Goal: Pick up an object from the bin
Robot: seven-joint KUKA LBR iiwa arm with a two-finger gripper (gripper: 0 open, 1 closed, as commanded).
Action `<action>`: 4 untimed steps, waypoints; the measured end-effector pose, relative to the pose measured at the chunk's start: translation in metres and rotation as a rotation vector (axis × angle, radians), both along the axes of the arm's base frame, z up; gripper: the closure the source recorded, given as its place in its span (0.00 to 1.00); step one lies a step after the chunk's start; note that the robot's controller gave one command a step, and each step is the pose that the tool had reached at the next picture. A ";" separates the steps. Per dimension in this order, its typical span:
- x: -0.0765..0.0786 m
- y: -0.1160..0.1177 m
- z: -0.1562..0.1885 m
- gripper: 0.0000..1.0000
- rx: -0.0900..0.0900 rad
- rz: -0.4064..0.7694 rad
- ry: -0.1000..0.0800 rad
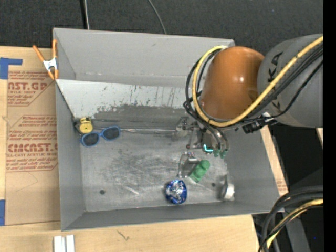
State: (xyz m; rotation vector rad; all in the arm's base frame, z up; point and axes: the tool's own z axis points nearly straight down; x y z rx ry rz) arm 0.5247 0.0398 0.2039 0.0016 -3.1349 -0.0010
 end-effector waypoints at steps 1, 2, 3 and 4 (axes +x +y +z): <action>-0.014 -0.040 -0.131 0.00 0.001 0.311 -0.020; -0.032 -0.014 -0.131 0.00 0.000 0.294 -0.019; -0.031 -0.014 -0.129 1.00 0.000 0.293 -0.022; -0.024 -0.009 0.002 1.00 0.000 0.273 -0.016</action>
Offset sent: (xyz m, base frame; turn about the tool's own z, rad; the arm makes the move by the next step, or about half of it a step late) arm -0.0168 -0.0406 -0.1328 -0.3115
